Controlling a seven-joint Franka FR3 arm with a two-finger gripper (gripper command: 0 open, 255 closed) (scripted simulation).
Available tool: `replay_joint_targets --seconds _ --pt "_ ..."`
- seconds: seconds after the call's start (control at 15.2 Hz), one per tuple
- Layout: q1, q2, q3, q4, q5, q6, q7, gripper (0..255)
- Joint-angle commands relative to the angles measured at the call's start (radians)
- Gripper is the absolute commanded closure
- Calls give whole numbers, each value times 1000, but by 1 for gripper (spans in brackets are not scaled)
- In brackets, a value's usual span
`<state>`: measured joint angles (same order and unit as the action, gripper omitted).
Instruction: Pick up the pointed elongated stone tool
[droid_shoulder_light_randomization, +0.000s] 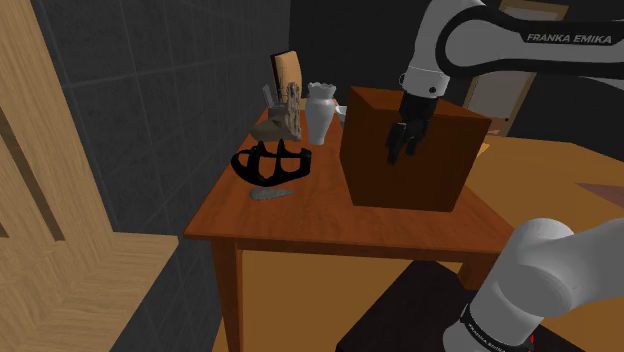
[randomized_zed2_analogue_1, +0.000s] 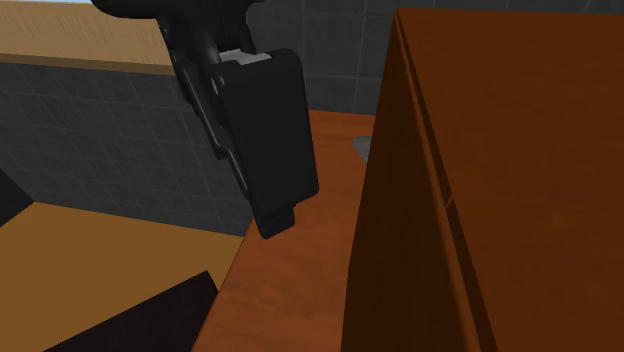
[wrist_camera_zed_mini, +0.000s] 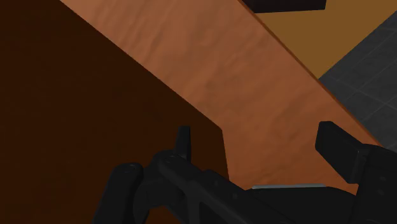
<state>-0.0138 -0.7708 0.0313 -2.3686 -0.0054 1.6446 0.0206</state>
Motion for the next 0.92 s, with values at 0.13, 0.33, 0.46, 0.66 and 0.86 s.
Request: replay_joint_targets --seconds 0.13,0.33,0.46,0.66,0.86 --pt "15 68 -6 12 -5 59 -42 0" --pt "38 174 -12 40 -10 140 -104 0" --pt "52 245 -15 64 -11 190 -144 0" --pt "73 353 -15 110 -12 256 -204 0" --pt "93 462 -12 165 -12 312 -262 0"
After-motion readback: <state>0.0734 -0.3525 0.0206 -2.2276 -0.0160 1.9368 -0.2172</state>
